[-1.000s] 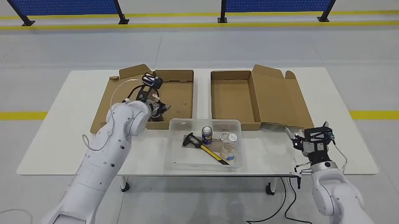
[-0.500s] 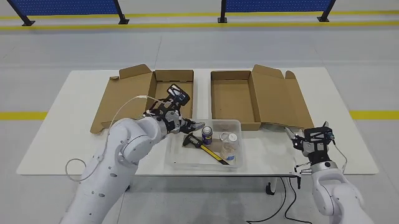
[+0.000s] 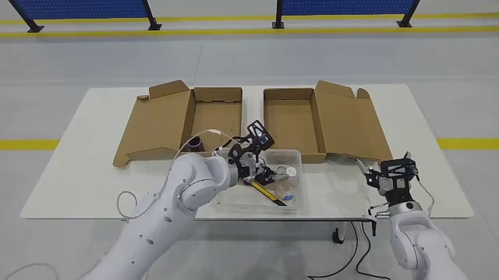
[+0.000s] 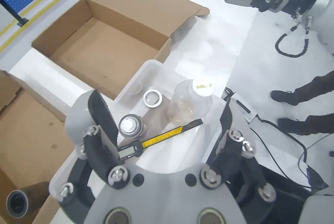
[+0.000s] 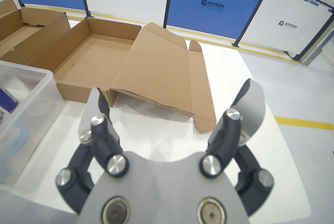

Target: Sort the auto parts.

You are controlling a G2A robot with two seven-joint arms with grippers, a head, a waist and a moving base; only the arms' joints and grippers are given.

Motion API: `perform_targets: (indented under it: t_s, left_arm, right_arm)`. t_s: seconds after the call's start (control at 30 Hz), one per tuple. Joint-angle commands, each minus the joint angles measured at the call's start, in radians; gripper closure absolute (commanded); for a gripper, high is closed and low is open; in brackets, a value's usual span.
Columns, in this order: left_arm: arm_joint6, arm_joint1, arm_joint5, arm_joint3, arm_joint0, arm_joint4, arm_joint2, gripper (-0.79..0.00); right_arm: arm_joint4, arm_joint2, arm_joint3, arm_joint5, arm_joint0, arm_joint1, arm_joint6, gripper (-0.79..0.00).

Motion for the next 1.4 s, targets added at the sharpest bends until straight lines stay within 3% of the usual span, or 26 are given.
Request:
perform_targets:
  t_s: [0.0, 1.2, 1.37]
  left_arm:
    - [0.005, -0.004, -0.004, 0.012, -0.008, -0.003, 0.021, -0.785]
    - [0.035, -0.076, -0.027, 0.261, -0.122, 0.006, 0.226, -0.785]
    - [0.034, -0.083, -0.022, 0.285, -0.131, -0.001, 0.234, -0.717]
  right_arm:
    - [0.0, 0.0, 0.0, 0.0, 0.0, 0.0, 0.0, -0.785]
    - [0.0, 0.0, 0.0, 0.0, 0.0, 0.0, 0.0, -0.785]
    - [0.0, 0.0, 0.0, 0.0, 0.0, 0.0, 0.0, -0.785]
